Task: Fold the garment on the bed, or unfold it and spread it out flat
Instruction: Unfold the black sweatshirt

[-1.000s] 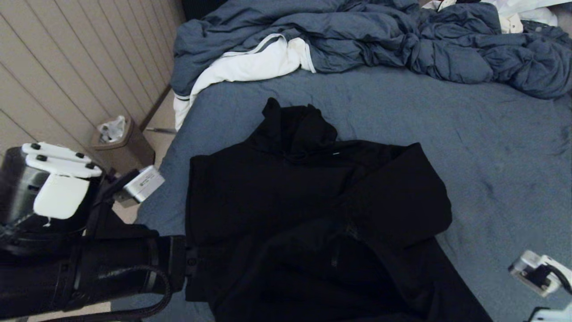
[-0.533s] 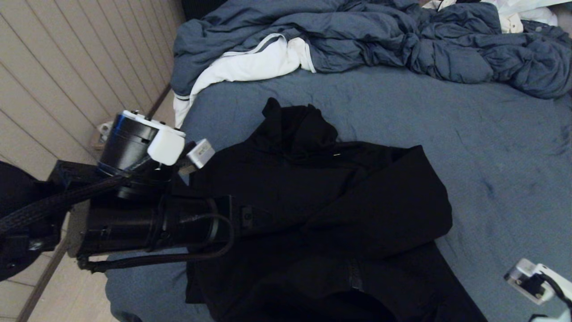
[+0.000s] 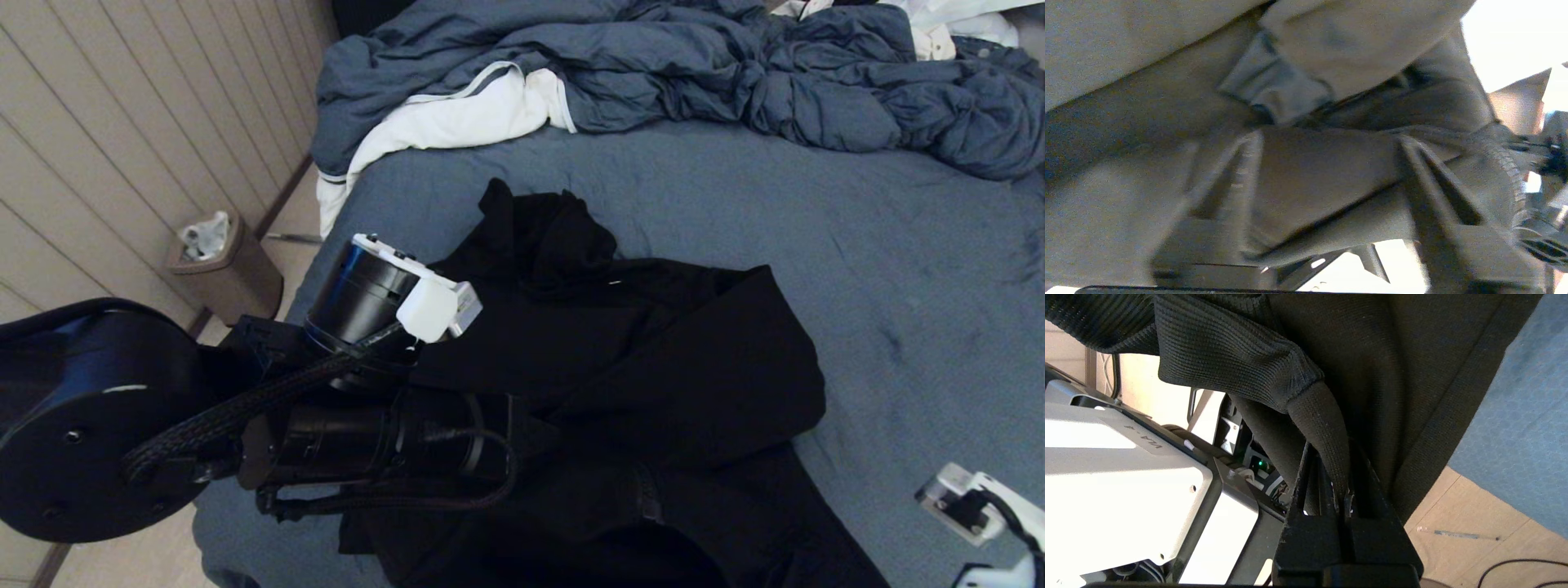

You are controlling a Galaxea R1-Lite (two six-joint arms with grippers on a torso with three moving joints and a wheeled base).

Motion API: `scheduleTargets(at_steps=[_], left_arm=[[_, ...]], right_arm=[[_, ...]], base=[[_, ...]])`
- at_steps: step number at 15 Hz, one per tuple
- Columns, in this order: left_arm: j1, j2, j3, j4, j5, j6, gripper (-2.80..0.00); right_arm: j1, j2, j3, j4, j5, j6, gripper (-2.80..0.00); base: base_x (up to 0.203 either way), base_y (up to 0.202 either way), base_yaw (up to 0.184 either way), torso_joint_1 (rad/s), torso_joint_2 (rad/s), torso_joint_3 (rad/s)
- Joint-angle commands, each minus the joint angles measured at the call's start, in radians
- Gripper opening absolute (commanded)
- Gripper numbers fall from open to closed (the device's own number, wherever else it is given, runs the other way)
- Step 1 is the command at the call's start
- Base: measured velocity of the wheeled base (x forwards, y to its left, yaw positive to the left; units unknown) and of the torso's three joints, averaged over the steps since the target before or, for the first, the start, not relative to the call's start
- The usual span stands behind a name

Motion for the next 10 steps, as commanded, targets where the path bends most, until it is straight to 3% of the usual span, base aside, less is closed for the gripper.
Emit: scheduleTargets(at_steps=[1,6,10], left_arm=[[-0.032,0.013,-0.023,0.001,0.0,-0.004,-2.8],[-0.133,0.079,-0.044,0.0,0.001,-0.004,-2.8],[-0.154,0.131,-0.046,-0.005,-0.001,-0.004,-2.8]], right_arm=[[0.0,0.006,-0.001,0.001,0.003,-0.001,-2.8],[0.002,0.003,-0.008,0.003,0.003,-0.001,-2.8],[0.005,0.007,-0.018,0.006,-0.007,-0.001,-2.8]], base=[[0.0,0.0,0.0,0.0,0.0,0.0],[0.0,0.0,0.0,0.0,0.0,0.0],[0.0,0.0,0.0,0.0,0.0,0.0]])
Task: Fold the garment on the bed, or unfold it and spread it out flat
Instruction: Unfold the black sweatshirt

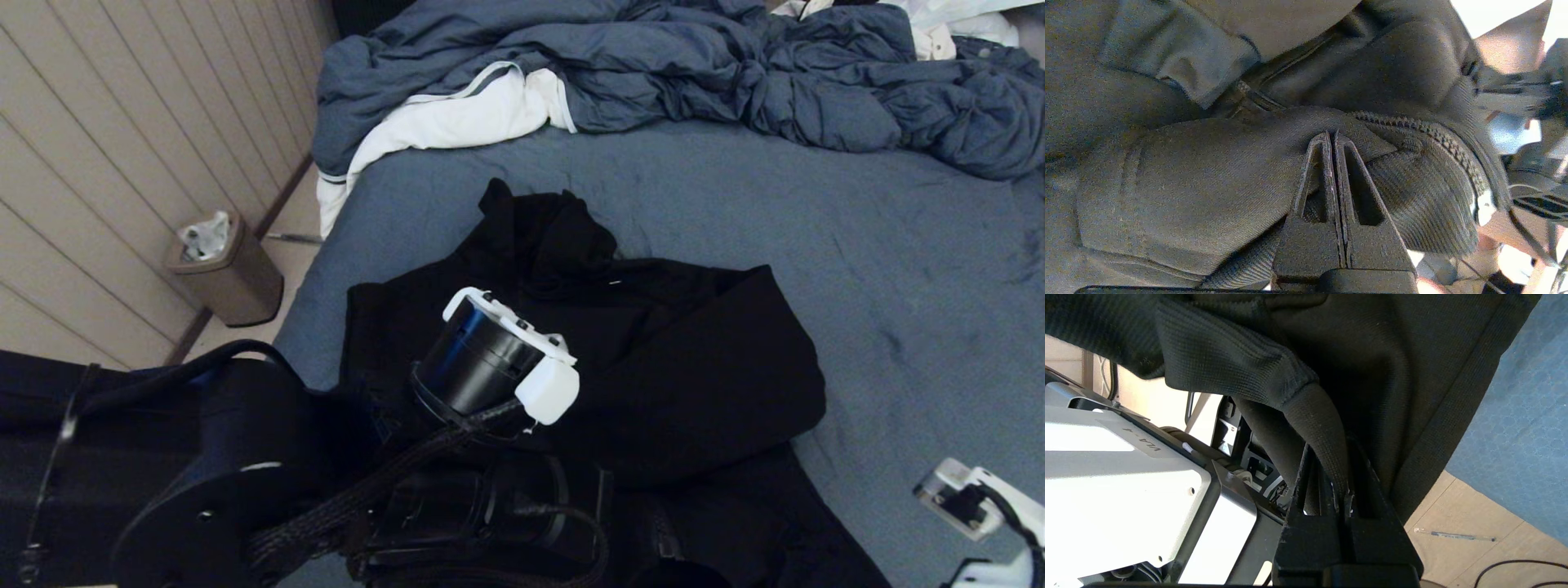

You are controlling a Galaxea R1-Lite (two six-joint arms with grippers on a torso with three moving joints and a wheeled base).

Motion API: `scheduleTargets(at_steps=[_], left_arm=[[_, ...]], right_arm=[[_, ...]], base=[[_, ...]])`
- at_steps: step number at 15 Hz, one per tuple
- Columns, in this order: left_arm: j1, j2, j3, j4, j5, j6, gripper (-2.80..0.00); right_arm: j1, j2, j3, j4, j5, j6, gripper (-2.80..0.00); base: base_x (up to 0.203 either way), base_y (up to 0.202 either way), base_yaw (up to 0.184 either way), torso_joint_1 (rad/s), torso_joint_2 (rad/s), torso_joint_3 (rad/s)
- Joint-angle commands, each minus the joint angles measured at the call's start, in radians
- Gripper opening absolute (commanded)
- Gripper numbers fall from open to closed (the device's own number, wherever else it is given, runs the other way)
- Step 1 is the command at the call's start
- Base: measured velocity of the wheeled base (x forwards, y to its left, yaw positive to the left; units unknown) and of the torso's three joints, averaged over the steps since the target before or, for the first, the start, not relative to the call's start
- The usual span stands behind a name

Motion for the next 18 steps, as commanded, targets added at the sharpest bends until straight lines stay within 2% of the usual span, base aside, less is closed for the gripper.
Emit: scheduleTargets(at_steps=[1,2,3,10,14,18], left_arm=[[-0.005,0.032,-0.001,0.0,-0.005,-0.006,-2.8],[-0.007,0.033,0.0,0.0,-0.007,-0.007,-2.8],[-0.008,0.033,0.001,-0.002,-0.009,-0.01,-2.8],[-0.024,0.024,0.025,0.006,0.0,-0.008,-2.8],[-0.042,0.018,0.06,0.003,0.0,-0.004,-2.8],[-0.047,-0.031,0.07,0.003,0.003,-0.003,-2.8]], right_arm=[[0.002,0.012,-0.009,0.002,0.002,-0.001,-2.8],[0.002,0.022,-0.015,0.002,-0.002,-0.001,-2.8],[-0.002,0.026,-0.015,-0.001,-0.019,0.002,0.0],[0.007,-0.005,-0.084,0.059,-0.02,0.011,0.0],[0.007,-0.098,-0.139,0.092,0.015,0.014,0.0],[0.005,-0.056,-0.21,0.1,0.016,0.039,0.0]], base=[[0.0,0.0,0.0,0.0,0.0,0.0],[0.0,0.0,0.0,0.0,0.0,0.0],[0.0,0.0,0.0,0.0,0.0,0.0],[0.0,0.0,0.0,0.0,0.0,0.0],[0.0,0.0,0.0,0.0,0.0,0.0],[0.0,0.0,0.0,0.0,0.0,0.0]])
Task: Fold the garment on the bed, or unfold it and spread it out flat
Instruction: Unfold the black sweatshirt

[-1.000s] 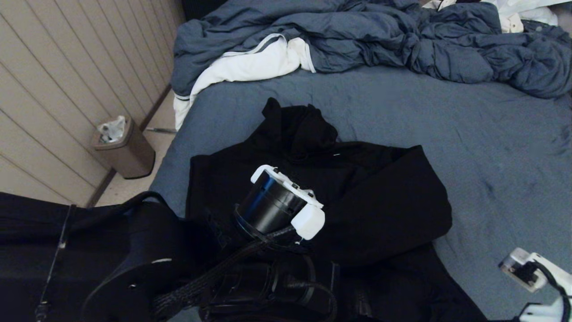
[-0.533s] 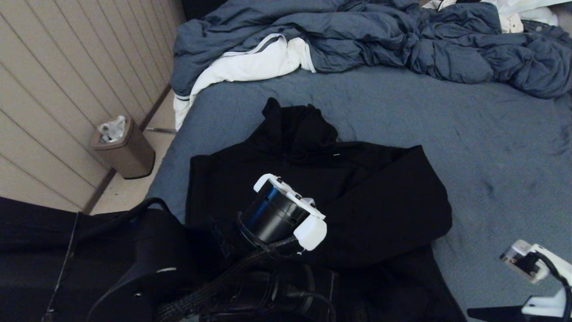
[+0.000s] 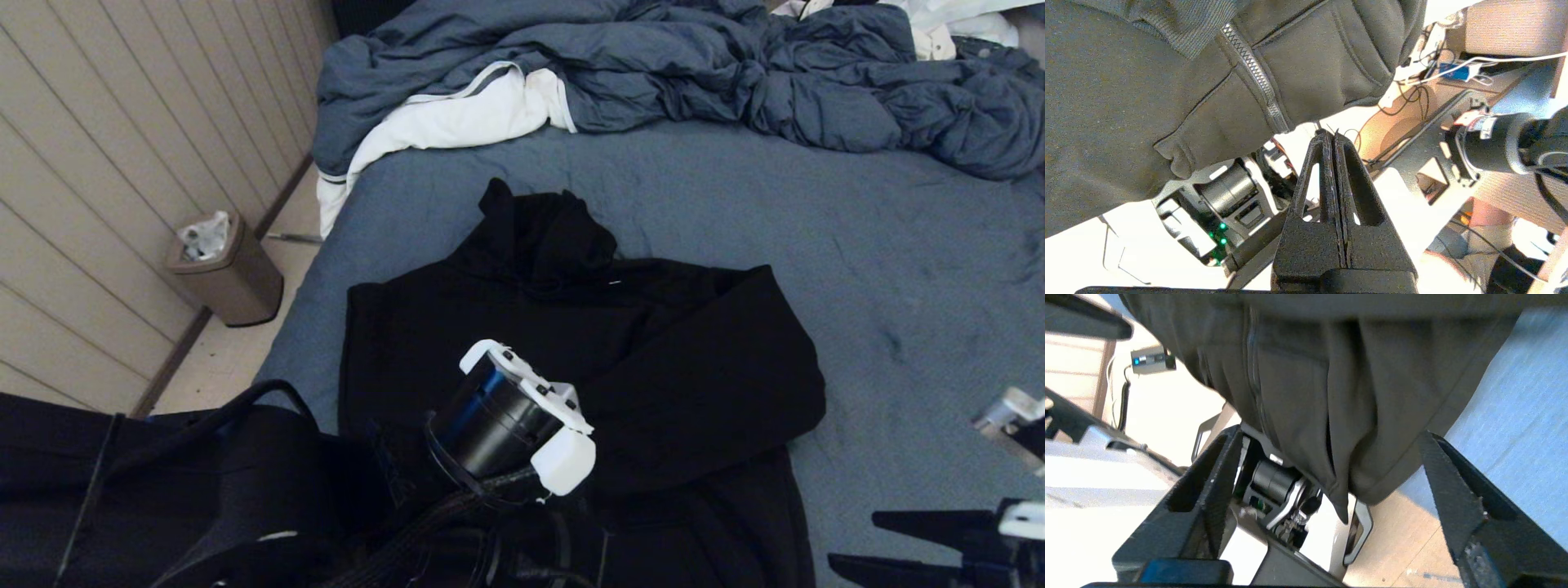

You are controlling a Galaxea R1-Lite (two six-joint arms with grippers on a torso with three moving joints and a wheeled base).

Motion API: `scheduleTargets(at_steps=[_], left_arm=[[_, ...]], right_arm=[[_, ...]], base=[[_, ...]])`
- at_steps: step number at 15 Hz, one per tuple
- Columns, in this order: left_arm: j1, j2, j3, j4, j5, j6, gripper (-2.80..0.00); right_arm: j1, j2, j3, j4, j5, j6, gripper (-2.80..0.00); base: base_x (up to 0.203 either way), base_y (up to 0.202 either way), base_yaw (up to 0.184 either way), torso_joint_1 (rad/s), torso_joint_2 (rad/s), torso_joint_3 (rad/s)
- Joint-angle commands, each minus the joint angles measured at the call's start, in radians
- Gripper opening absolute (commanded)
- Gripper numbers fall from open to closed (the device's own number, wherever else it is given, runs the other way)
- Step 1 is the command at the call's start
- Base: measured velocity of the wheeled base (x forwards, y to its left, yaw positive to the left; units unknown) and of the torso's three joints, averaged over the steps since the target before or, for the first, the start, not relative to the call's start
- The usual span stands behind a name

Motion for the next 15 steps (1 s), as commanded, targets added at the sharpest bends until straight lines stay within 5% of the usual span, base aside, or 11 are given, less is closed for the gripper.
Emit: scheduleTargets(at_steps=[1,4,9,15], left_arm=[[0.0,-0.048,-0.005,0.0,0.003,-0.003,-2.8],[0.087,-0.098,-0.042,0.001,0.057,0.018,-2.8],[0.376,-0.108,-0.148,0.048,0.069,0.063,-2.8],[0.402,0.019,-0.275,0.129,0.089,0.079,-2.8]], right_arm=[[-0.001,0.043,-0.035,-0.003,0.002,0.001,0.0],[-0.008,0.162,-0.128,-0.007,0.001,0.021,0.0],[0.0,0.384,-0.366,-0.048,-0.006,0.126,0.0],[0.171,0.606,-0.583,-0.048,-0.055,0.199,0.0]], base=[[0.0,0.0,0.0,0.0,0.0,0.0],[0.0,0.0,0.0,0.0,0.0,0.0],[0.0,0.0,0.0,0.0,0.0,0.0],[0.0,0.0,0.0,0.0,0.0,0.0]])
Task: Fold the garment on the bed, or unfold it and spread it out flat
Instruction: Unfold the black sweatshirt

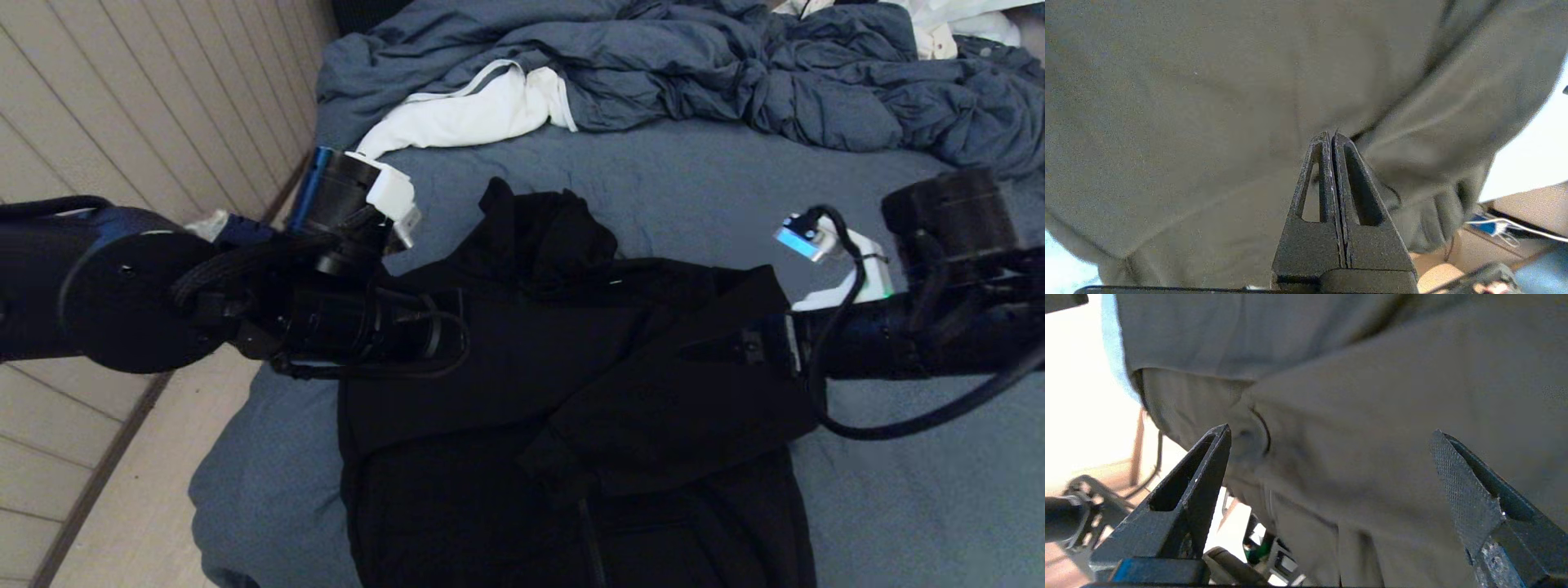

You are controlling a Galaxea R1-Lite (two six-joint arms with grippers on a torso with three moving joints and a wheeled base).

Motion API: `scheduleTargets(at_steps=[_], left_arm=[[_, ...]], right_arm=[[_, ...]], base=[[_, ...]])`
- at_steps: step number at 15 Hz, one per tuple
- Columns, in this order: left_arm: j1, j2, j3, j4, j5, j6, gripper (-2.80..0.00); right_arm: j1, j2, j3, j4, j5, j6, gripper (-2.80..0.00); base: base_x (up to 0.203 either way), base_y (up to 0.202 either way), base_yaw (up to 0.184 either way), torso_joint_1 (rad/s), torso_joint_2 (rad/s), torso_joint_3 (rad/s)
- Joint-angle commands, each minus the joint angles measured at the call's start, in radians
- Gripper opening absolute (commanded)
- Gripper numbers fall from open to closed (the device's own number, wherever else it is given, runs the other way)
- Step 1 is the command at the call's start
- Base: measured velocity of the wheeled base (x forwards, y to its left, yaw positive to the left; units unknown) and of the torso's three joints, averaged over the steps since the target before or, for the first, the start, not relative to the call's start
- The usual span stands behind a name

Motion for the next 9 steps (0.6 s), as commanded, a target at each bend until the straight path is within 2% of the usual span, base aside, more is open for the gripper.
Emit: scheduleTargets(at_steps=[1,5,9], left_arm=[[0.001,0.052,-0.031,0.009,0.012,-0.001,-2.8],[-0.004,0.117,-0.167,0.114,0.023,0.009,-2.8],[-0.032,0.152,-0.214,0.212,0.02,0.0,-2.8]], right_arm=[[0.057,0.083,-0.054,0.002,-0.029,0.003,0.0],[0.154,0.171,-0.143,0.004,-0.118,-0.002,0.0],[0.181,0.206,-0.21,0.084,-0.121,-0.014,0.0]], base=[[0.0,0.0,0.0,0.0,0.0,0.0],[0.0,0.0,0.0,0.0,0.0,0.0],[0.0,0.0,0.0,0.0,0.0,0.0]])
